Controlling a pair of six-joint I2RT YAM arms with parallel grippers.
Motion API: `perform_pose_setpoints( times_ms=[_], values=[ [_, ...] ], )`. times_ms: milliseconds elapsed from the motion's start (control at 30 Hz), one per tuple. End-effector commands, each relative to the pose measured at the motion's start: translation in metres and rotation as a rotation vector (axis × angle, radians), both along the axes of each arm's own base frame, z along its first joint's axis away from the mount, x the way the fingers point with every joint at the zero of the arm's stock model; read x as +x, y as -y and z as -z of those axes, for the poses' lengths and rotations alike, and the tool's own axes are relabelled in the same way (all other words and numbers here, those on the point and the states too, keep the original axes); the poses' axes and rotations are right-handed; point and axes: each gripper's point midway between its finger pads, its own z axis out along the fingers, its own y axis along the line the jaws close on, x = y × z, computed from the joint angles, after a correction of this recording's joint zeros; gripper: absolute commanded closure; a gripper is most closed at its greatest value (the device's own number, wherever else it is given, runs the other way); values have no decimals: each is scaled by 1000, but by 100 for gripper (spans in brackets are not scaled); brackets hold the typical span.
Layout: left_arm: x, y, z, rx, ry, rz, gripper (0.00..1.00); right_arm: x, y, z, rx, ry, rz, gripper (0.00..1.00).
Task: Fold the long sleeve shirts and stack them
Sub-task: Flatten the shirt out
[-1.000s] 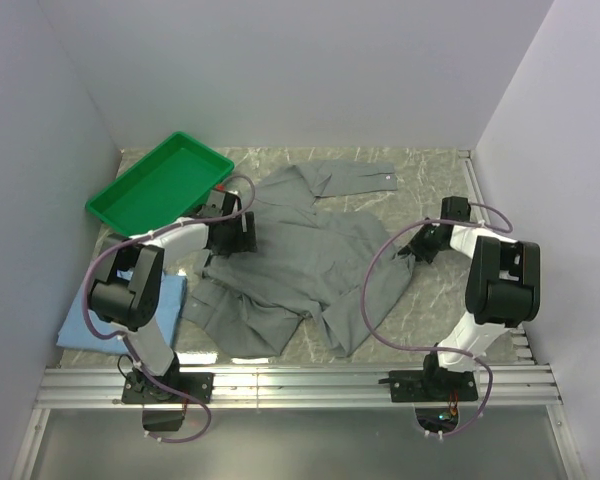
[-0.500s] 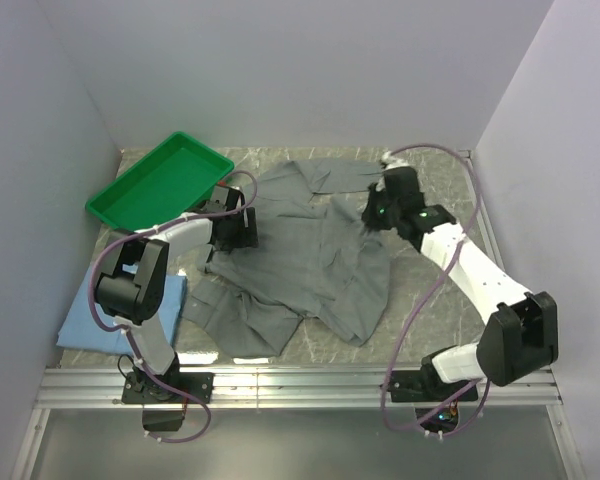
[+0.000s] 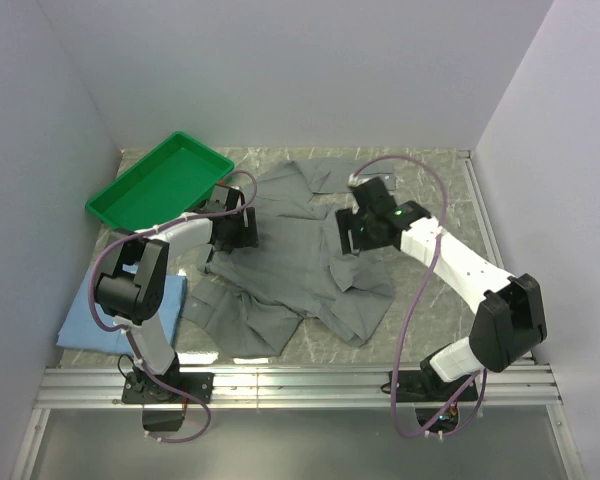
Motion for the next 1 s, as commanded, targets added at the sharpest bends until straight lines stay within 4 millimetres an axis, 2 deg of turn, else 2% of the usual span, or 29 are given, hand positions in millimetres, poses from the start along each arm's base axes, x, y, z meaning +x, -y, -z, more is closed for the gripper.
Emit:
perform_pose_setpoints(
  times_ms=[0,33,100,200,267,433,533,600,700,767,967],
  values=[
    [-11,-6,9,23,-54,-11,20,32,14,-48,108,110,125,24],
    [-11,-5,8,21,-52,-11,20,36,15,-50,147,100,167,25],
    [-11,-6,7,20,-49,-12,20,44,18,-42,171,61,223,26],
    [-11,-6,7,22,-46,-13,20,47,3,-28,240,12,236,29],
    [-10,-5,6,18,-43,-11,20,46,-3,-10,263,-27,236,30],
    [-11,-5,7,19,-48,-12,20,34,4,35,250,-110,252,30],
    [-10,-5,6,18,-45,-14,20,27,0,51,260,-140,195,27],
    [-10,-5,6,20,-47,-11,20,26,-6,57,276,-140,159,26],
    [-11,-5,8,20,-52,-12,20,16,-18,63,261,-164,72,26],
    [-11,-5,8,20,-52,-12,20,10,-32,60,236,-153,11,26],
    [-11,-5,10,22,-58,-14,20,-5,-50,49,166,-100,-61,28]
  ],
)
